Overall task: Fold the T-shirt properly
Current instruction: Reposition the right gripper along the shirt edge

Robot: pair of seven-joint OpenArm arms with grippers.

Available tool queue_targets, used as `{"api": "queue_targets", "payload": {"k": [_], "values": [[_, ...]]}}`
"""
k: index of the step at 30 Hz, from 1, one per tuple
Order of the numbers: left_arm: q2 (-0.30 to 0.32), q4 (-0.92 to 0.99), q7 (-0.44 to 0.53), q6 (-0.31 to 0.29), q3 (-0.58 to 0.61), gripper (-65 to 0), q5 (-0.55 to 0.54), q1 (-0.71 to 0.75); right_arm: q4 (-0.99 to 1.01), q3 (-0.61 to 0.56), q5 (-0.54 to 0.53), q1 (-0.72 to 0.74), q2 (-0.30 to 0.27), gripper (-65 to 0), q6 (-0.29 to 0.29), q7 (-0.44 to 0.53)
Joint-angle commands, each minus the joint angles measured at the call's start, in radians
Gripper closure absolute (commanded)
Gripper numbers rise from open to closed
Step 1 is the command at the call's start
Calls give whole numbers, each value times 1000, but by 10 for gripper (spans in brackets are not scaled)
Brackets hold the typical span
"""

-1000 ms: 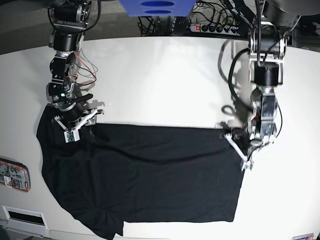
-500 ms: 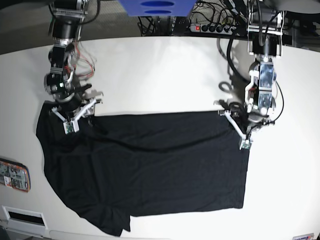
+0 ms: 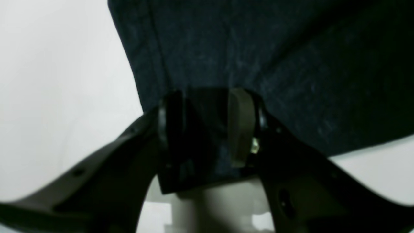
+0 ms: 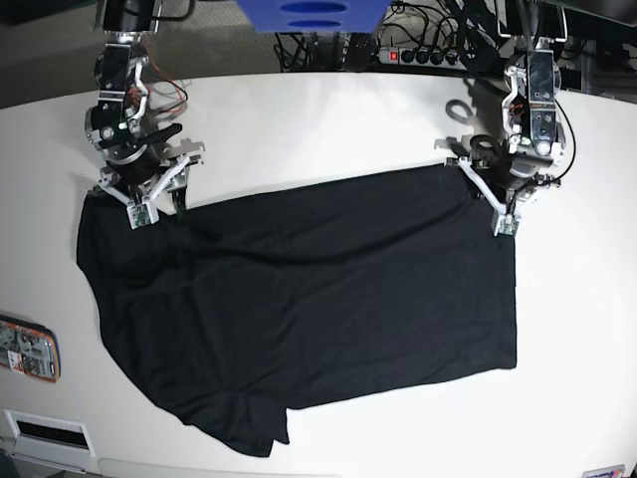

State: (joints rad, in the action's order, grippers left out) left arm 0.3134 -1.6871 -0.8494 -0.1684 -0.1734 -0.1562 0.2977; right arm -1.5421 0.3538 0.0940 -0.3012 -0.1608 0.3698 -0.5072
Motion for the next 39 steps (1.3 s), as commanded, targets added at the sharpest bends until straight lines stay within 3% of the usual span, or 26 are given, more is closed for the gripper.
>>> {"api": "queue_targets", "payload": {"k": [1, 5, 10, 16, 23, 27, 31, 39], "values": [[3, 26, -173, -6, 4, -214, 56, 39, -8, 1, 51, -23, -6, -327, 11, -86], [0, 28, -173, -6, 8, -214, 56, 33, -65, 1, 51, -31, -4, -326, 11, -98], [-3, 28, -173, -6, 12, -214, 56, 31, -232, 0, 49, 0, -1, -326, 11, -284], [-3, 28, -173, -6, 10, -214, 56, 31, -288, -2, 49, 173, -1, -326, 11, -382], [-4, 28, -173, -6, 10, -214, 54, 31, -70, 3, 49, 412, -4, -325, 13, -337], [-4, 28, -173, -6, 10, -214, 54, 38, 150, 3, 49, 411, -4, -325, 13, -161], [-4, 28, -173, -6, 8, -214, 54, 38, 299, 11, 51, 385, -18, -325, 13, -63], [-4, 28, -135, -6, 7, -214, 54, 50, 412, 61, 51, 308, -33, -325, 13, -1]]}}
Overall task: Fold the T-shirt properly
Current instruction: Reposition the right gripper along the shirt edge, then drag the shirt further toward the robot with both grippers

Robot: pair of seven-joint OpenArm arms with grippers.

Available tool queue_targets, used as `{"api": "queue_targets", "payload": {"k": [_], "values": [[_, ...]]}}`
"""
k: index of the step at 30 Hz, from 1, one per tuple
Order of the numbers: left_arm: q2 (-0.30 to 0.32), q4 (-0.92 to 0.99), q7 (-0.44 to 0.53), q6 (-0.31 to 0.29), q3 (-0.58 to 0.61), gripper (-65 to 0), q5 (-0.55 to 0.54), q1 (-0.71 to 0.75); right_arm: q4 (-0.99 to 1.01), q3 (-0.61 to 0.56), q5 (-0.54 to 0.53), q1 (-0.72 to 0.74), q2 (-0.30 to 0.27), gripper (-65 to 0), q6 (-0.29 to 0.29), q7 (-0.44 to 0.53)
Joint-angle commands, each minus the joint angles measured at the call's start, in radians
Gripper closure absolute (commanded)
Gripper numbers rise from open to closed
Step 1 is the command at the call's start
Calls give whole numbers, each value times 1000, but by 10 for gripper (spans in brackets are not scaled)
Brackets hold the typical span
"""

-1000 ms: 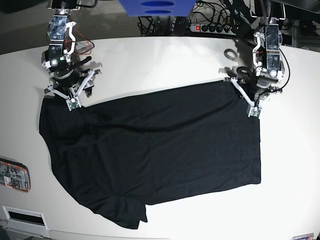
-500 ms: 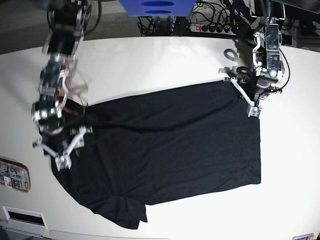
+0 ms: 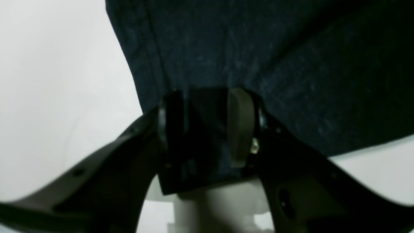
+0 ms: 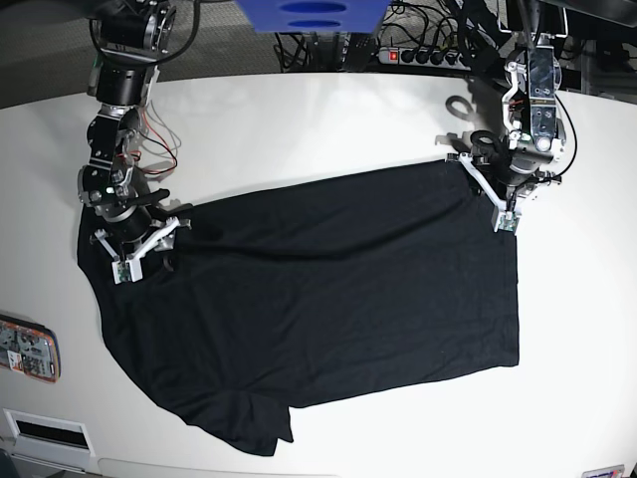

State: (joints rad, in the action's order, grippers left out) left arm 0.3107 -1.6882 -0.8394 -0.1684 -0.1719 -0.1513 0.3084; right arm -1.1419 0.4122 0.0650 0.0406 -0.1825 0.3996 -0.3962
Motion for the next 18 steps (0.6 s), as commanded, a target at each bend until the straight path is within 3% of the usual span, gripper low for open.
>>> {"api": "queue_targets", "payload": {"k": [1, 9, 18], "values": [[-2, 29, -143, -6, 5, -214, 49, 47, 9, 3, 80, -63, -12, -325, -17, -112], [40, 27, -120, -6, 4, -214, 49, 102, -66, 24, 78, -201, -12, -325, -17, -112], [40, 27, -57, -6, -18, -214, 49, 205, -241, 67, 78, -351, -12, -325, -17, -112]]}}
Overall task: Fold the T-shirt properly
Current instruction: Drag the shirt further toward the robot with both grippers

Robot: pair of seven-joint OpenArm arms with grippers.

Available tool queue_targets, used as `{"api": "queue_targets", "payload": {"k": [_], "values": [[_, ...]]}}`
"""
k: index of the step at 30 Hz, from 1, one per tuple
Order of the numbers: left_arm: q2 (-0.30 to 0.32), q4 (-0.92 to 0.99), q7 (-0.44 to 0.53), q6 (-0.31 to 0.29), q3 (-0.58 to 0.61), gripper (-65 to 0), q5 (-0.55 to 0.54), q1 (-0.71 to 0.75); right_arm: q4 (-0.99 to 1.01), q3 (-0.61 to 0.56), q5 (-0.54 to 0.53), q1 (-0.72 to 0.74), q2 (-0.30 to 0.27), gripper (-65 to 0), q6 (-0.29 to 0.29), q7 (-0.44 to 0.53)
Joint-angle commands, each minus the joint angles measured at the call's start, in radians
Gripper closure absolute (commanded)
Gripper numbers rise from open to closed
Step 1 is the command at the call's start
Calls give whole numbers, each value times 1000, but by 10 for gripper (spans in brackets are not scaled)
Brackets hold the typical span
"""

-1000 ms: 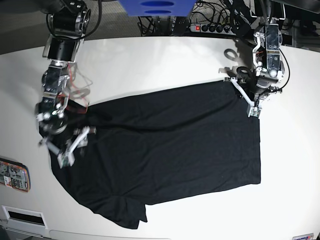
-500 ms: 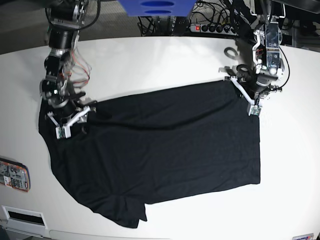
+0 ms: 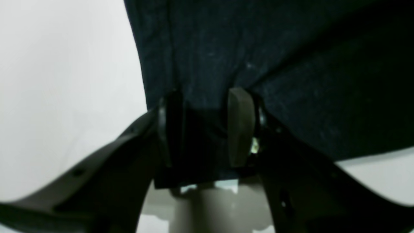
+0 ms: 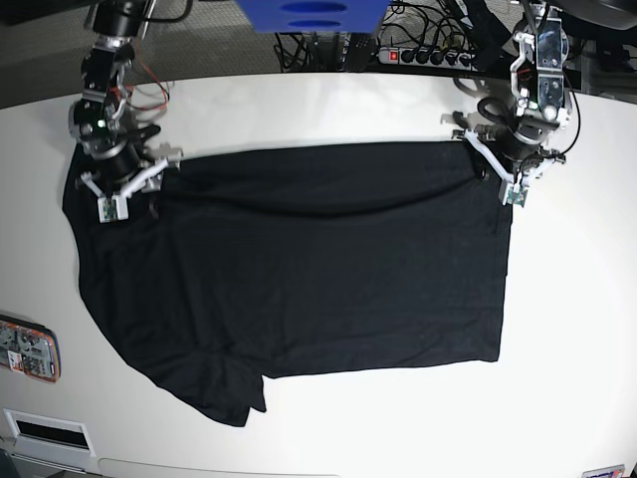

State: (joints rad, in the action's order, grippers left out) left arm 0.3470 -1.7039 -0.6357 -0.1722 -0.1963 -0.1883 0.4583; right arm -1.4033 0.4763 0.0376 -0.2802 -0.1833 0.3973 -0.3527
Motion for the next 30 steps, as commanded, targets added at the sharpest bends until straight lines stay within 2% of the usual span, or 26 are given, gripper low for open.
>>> {"api": "queue_targets", "payload": {"k": [1, 7, 14, 24, 30], "values": [[4, 43, -261, -2, 5, -214, 86, 61, 2, 3, 106, -46, -11, -325, -14, -157], [4, 31, -261, -2, 5, -213, 86, 127, -86, 2, 106, -133, -5, -325, -14, -164], [1, -104, -261, -2, 7, -213, 86, 262, -90, 6, 106, -166, -5, -325, -14, -164], [4, -109, -261, -2, -81, -213, 88, 288, -132, 6, 106, -267, -5, -325, -16, -164], [4, -107, -260, -2, -90, -213, 88, 291, -152, 8, 106, -293, -5, -325, -18, -164]]}}
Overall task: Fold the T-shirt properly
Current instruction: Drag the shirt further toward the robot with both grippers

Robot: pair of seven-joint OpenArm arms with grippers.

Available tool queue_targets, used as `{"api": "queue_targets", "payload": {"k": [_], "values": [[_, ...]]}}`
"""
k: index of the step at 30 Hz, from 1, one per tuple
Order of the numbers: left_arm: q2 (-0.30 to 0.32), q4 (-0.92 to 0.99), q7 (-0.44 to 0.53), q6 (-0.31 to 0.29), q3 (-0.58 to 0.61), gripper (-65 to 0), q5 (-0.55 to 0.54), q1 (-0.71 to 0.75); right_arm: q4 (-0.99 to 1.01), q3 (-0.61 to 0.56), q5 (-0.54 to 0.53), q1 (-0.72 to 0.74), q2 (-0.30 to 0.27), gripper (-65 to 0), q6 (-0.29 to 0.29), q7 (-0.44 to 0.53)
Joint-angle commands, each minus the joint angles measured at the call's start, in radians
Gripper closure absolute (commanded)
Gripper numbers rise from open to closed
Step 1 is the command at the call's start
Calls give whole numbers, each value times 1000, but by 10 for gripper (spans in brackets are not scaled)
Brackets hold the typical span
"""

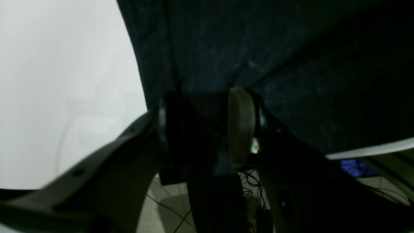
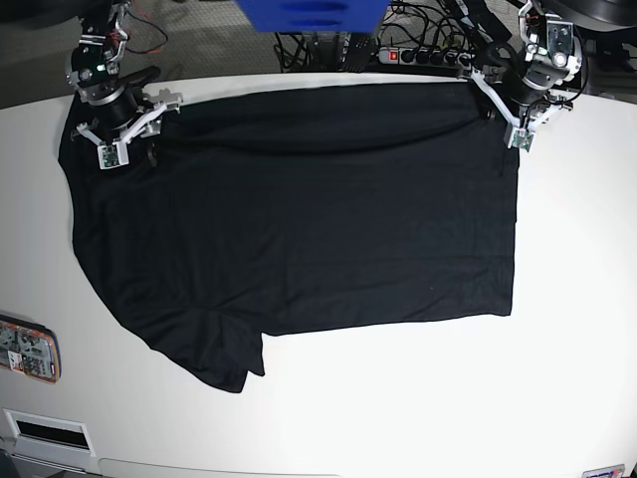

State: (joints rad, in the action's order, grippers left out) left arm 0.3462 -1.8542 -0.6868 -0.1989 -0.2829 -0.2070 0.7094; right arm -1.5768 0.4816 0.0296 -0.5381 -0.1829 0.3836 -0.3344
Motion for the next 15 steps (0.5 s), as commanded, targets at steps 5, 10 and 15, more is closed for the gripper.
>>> {"api": "queue_targets", "payload": {"k": [5, 10, 15], "values": [[37, 41, -208, 25, -2, -213, 105, 39, 22, 15, 112, -46, -5, -325, -4, -182], [47, 43, -208, 25, -5, -213, 105, 39, -1, 59, 112, -84, -5, -325, -4, -182], [47, 41, -208, 25, 0, -213, 105, 34, -17, 50, 112, -86, -4, -325, -4, -180]]}}
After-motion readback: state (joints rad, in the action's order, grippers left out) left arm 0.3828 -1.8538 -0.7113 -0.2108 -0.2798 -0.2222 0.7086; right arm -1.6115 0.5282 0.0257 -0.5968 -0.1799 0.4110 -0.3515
